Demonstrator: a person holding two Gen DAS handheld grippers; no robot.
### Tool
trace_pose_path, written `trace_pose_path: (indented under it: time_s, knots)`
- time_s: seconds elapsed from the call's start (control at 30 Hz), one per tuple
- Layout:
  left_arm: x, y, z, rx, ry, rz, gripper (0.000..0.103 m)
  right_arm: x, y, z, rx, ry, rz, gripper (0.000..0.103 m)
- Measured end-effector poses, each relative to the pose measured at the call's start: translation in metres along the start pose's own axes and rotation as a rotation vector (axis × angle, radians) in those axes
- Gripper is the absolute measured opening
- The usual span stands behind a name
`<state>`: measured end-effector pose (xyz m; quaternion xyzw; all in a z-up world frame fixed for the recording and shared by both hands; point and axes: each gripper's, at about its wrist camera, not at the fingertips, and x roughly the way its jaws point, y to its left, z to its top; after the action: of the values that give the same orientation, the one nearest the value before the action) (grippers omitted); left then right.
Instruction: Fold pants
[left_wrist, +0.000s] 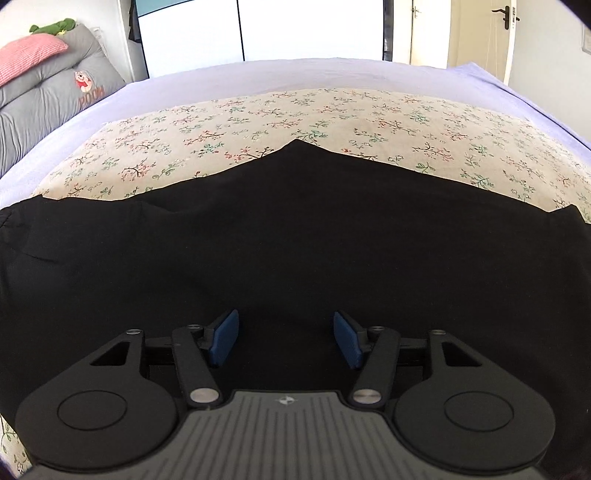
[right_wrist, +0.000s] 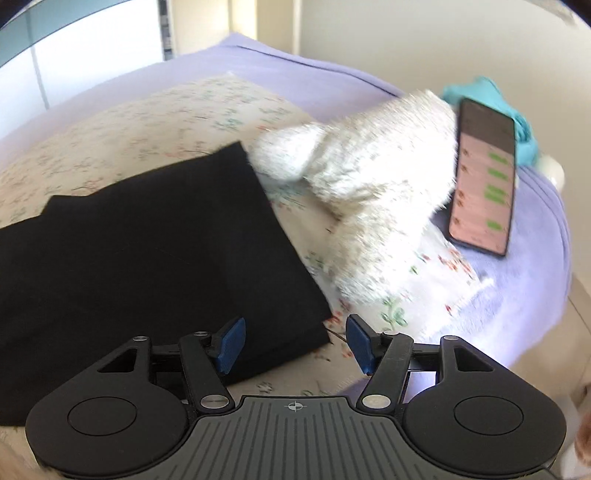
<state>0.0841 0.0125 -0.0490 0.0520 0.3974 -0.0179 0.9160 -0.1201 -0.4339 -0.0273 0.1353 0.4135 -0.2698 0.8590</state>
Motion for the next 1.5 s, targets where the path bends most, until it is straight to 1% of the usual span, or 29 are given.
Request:
trace_pose_path:
  time_s: [0.07, 0.13, 0.2, 0.23, 0.27, 0.3, 0.33, 0.37, 0.43, 0.53, 0.63, 0.67, 0.7, 0.73, 0.77, 0.8, 0.83, 0.9, 1.0, 1.07, 1.13, 1.27, 1.37, 1.5]
  knots:
    - [-0.004, -0.003, -0.004, 0.007, -0.011, 0.009, 0.1, 0.002, -0.004, 0.0, 0.032, 0.015, -0.011, 0.063]
    - [-0.005, -0.004, -0.007, 0.013, -0.019, 0.014, 0.101, 0.007, -0.001, 0.001, 0.048, 0.01, -0.025, 0.063]
    - [-0.004, -0.007, -0.006, 0.015, -0.022, 0.015, 0.101, 0.015, 0.0, 0.001, 0.089, 0.015, -0.016, 0.062]
    - [-0.003, -0.008, -0.005, 0.019, -0.024, 0.016, 0.101, 0.022, -0.002, 0.002, 0.112, 0.025, -0.011, 0.056]
    - [-0.004, -0.008, -0.006, 0.024, -0.026, 0.017, 0.102, 0.022, -0.002, 0.002, 0.123, 0.017, -0.009, 0.034]
    - [0.0, -0.008, -0.004, 0.03, -0.027, 0.019, 0.102, 0.022, -0.001, 0.001, 0.116, 0.006, -0.011, 0.021]
    - [0.0, -0.008, -0.004, 0.036, -0.028, 0.022, 0.103, 0.019, 0.001, 0.002, 0.103, 0.005, -0.007, 0.003]
    - [0.001, -0.009, -0.003, 0.039, -0.028, 0.023, 0.103, 0.016, 0.003, 0.001, 0.103, 0.009, -0.006, 0.002]
    - [0.002, -0.01, -0.003, 0.043, -0.025, 0.027, 0.103, 0.007, 0.005, -0.001, 0.109, 0.006, -0.044, 0.001]
    - [0.005, -0.007, 0.001, 0.036, -0.022, 0.022, 0.103, 0.008, 0.007, -0.005, 0.112, 0.027, -0.065, 0.003]
    - [0.003, -0.003, 0.003, -0.005, -0.01, -0.004, 0.103, 0.008, 0.005, -0.004, 0.137, 0.028, -0.038, 0.017]
    - [0.003, 0.0, 0.005, -0.02, -0.008, -0.02, 0.103, 0.011, 0.003, -0.002, 0.15, 0.036, -0.018, 0.024]
    - [0.0, 0.002, 0.005, -0.033, -0.011, -0.038, 0.103, 0.013, 0.001, -0.001, 0.164, 0.039, 0.006, 0.026]
    - [-0.002, 0.003, 0.004, -0.043, -0.016, -0.053, 0.103, 0.014, 0.0, -0.001, 0.174, 0.041, 0.026, 0.025]
    - [-0.003, 0.004, 0.004, -0.046, -0.021, -0.063, 0.103, 0.016, 0.0, -0.001, 0.176, 0.041, 0.041, 0.015]
    - [-0.005, 0.004, 0.004, -0.045, -0.024, -0.07, 0.103, 0.017, 0.001, -0.002, 0.177, 0.039, 0.06, 0.009]
    - [-0.006, 0.005, 0.004, -0.047, -0.025, -0.08, 0.103, 0.016, 0.002, -0.001, 0.176, 0.034, 0.076, 0.006]
    - [-0.006, 0.008, 0.006, -0.065, -0.013, -0.105, 0.103, 0.009, 0.006, 0.001, 0.177, 0.013, 0.107, 0.005]
    - [-0.007, 0.015, 0.01, -0.097, 0.003, -0.176, 0.103, -0.01, 0.017, 0.01, 0.179, -0.044, 0.161, 0.004]
    - [-0.007, 0.019, 0.013, -0.116, 0.009, -0.228, 0.103, -0.026, 0.037, 0.02, 0.138, -0.084, 0.199, 0.004]
    - [-0.006, 0.022, 0.015, -0.141, 0.018, -0.285, 0.103, -0.042, 0.064, 0.03, 0.071, -0.118, 0.243, 0.004]
    - [-0.003, 0.029, 0.015, -0.212, 0.057, -0.425, 0.103, -0.067, 0.14, 0.043, -0.088, -0.151, 0.367, 0.004]
    - [-0.001, 0.034, 0.012, -0.276, 0.091, -0.526, 0.103, -0.079, 0.202, 0.038, -0.218, -0.154, 0.466, 0.004]
    - [0.007, 0.042, 0.007, -0.376, 0.136, -0.636, 0.103, -0.088, 0.272, 0.013, -0.366, -0.123, 0.577, 0.004]
